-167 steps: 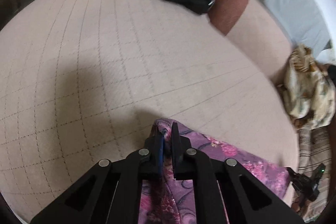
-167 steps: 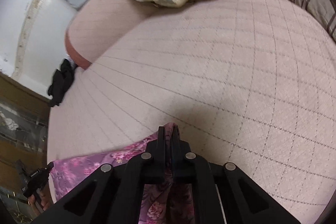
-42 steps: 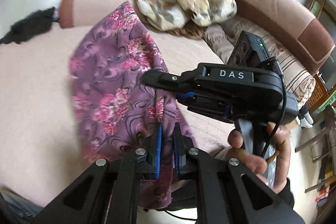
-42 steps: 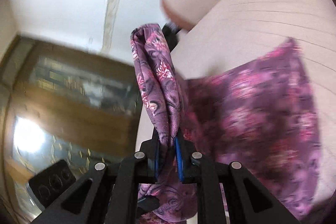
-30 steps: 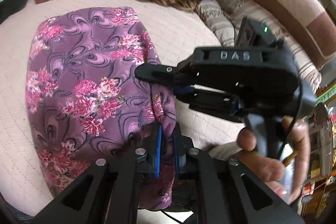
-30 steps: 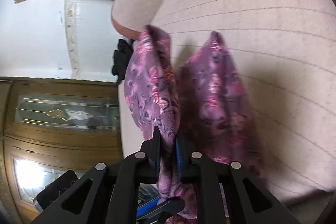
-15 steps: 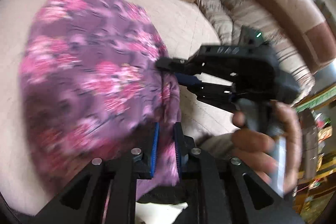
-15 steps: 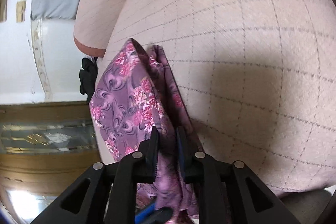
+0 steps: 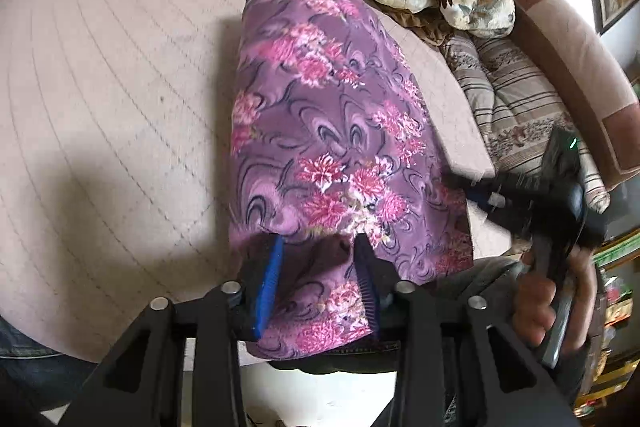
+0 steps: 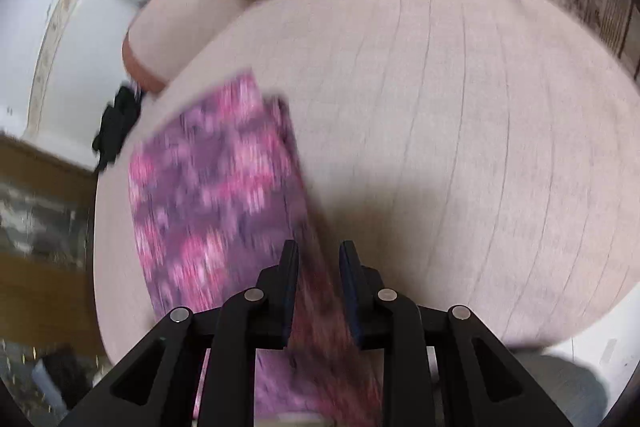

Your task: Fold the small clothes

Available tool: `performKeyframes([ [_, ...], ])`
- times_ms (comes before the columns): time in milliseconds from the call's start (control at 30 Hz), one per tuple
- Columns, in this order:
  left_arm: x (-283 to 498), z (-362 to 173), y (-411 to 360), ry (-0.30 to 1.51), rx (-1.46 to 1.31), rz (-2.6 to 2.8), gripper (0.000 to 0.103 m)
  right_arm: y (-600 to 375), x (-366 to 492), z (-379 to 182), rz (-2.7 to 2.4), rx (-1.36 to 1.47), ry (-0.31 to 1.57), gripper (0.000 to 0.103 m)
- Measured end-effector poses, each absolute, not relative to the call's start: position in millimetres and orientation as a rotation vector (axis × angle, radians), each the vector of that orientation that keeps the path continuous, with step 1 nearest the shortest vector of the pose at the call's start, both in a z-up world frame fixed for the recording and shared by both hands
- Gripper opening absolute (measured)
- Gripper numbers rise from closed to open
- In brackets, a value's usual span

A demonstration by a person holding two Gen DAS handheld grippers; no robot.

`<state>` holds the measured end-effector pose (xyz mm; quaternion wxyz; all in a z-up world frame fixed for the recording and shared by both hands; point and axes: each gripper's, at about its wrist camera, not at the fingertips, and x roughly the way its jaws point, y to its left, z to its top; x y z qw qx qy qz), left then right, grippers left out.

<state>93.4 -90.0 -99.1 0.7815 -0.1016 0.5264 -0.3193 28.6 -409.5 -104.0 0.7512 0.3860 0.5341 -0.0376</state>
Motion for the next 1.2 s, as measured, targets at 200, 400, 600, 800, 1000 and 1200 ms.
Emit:
performKeyframes([
  [200,92,-102,-74,1.121,-0.274,-0.718,0.07,-376,-10,-97,-0.105,0.769,1.178,0.006],
  [400,94,-116,-66,1.152,-0.239,-0.644,0.08,-361,7,-90,-0.182,0.63,1.172,0.011],
  [600,104,-89,-53,1.088,-0.307,-0.681,0.08,-368,11,-35,-0.036,0.662,0.937,0.074],
  [800,153,-55,-58,1.053,-0.364,-0.632,0.092,-406,91,-16,0.136,0.822,0.913,0.084],
  [1000,238,-67,-92,1.154,-0.377,-0.578,0.093,-436,182,-81,0.146,0.937,1.02,0.085],
  [1200,275,-84,-124,1.178,-0.362,-0.644,0.093,-426,200,-133,0.156,0.927,1.173,0.07],
])
